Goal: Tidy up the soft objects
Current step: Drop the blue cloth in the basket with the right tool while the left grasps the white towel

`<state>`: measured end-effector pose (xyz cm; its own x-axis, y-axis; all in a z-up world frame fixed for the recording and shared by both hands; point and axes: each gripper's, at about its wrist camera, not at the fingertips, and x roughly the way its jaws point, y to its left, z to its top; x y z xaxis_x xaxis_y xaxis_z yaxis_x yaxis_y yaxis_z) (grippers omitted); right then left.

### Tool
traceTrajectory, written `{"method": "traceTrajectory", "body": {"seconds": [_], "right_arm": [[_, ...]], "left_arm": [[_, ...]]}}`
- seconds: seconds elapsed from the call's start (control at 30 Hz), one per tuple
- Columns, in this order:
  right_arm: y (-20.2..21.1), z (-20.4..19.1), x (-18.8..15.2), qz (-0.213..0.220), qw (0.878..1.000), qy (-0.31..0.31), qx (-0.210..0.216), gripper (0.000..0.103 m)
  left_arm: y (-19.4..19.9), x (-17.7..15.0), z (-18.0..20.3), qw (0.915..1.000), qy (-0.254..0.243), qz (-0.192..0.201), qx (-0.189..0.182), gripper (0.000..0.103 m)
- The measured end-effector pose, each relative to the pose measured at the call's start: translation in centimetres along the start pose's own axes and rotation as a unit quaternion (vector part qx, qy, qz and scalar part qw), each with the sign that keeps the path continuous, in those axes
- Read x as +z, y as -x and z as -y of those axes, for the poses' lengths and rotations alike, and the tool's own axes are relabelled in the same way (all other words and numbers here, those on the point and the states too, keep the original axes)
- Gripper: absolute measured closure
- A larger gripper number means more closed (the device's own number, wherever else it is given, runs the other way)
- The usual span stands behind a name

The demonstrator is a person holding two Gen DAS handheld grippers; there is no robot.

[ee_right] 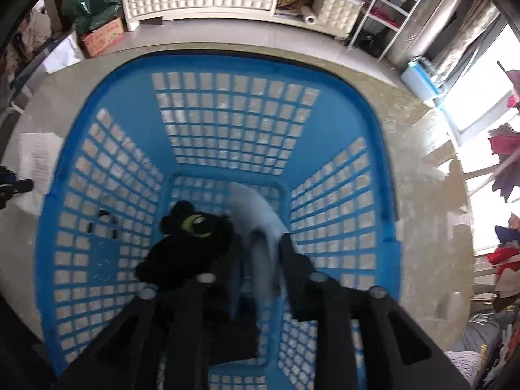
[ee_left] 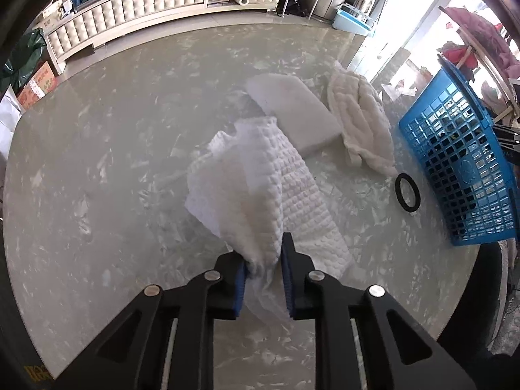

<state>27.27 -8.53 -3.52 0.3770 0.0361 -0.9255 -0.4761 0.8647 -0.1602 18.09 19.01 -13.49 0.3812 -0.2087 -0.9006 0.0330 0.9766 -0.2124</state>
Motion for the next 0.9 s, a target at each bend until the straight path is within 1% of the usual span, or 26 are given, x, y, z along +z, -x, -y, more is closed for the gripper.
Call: {"method": "traceTrajectory", "body": {"seconds": [0.03,0.07,0.13,0.2,0.27,0.33,0.37,0.4,0.43,0.47,0.53,0.57,0.6,0.63,0.67,0.77,0.9], "right_arm": [[-0.2,-0.5,0.0,-0.001,1.000,0.000,0.012,0.055],[0.0,-0.9,-0.1,-0.002,1.000,0.000,0.024,0.048],[0.4,-1.6,-0.3,0.003,1.000,0.004,0.023,0.027],[1.1,-2.5,-0.4,0.014,1.000,0.011,0.004,0.018],[2.0,-2.7,-0.5,0.021,1.000,0.012,-0.001,0.016],[2.8,-2.6,-0.8,0.027,1.000,0.004,0.006,0.016],[3.1,-2.4,-0.9,0.029,1.000,0.000,0.010,0.016],[3.5,-2.2,-1.1,0.031,0.999,-0.003,0.014,0.016],[3.9,-2.1,-1.4,0.035,0.999,-0.006,0.016,0.016],[4.4,-2.0,-1.7,0.038,0.999,-0.010,0.019,0.015],[5.1,-2.0,-2.3,0.041,0.999,-0.014,0.023,0.010],[5.4,-1.8,-2.6,0.043,0.999,-0.017,0.025,0.009],[5.8,-1.6,-2.9,0.045,0.998,-0.020,0.027,0.008],[6.0,-1.5,-3.1,0.047,0.998,-0.022,0.029,0.008],[6.2,-1.3,-3.5,0.048,0.998,-0.026,0.032,0.008],[6.2,-0.8,-4.2,0.050,0.997,-0.036,0.037,0.008],[5.8,-0.4,-4.9,0.045,0.997,-0.043,0.035,0.007]], "left_arm": [[0.3,-0.3,-0.2,1.0000,-0.001,-0.001,-0.003,0.086],[0.2,-0.4,-0.2,1.0000,-0.002,-0.003,-0.002,0.086],[-0.1,-0.6,-0.4,1.0000,-0.002,-0.006,0.005,0.084],[-0.6,-0.5,-0.1,0.9999,-0.007,-0.006,0.011,0.081],[-0.9,-0.5,-0.1,0.9998,-0.008,-0.007,0.019,0.073],[-1.3,-0.5,-0.2,0.9994,-0.003,-0.012,0.032,0.060],[-1.5,-0.4,-0.5,0.9990,0.004,-0.012,0.043,0.044],[-1.7,-0.4,-0.8,0.9984,0.013,-0.012,0.054,0.041],[-1.7,-0.4,-1.1,0.9985,0.022,-0.008,0.050,0.041],[-1.7,-0.5,-1.2,0.9986,0.025,-0.006,0.047,0.042],[-1.5,-0.5,-1.0,0.9988,0.025,-0.006,0.041,0.057],[-1.4,-0.5,-0.9,0.9993,0.026,-0.008,0.027,0.072],[-1.4,-0.5,-0.7,0.9994,0.032,-0.009,0.013,0.073],[-1.4,-0.5,-0.6,0.9993,0.034,-0.010,0.015,0.073],[-1.4,-0.5,-0.6,0.9992,0.033,-0.010,0.020,0.076],[-1.0,-0.5,-0.2,0.9994,0.030,-0.006,0.016,0.086],[0.6,-0.4,-0.2,0.9994,0.034,0.004,-0.001,0.089]]}}
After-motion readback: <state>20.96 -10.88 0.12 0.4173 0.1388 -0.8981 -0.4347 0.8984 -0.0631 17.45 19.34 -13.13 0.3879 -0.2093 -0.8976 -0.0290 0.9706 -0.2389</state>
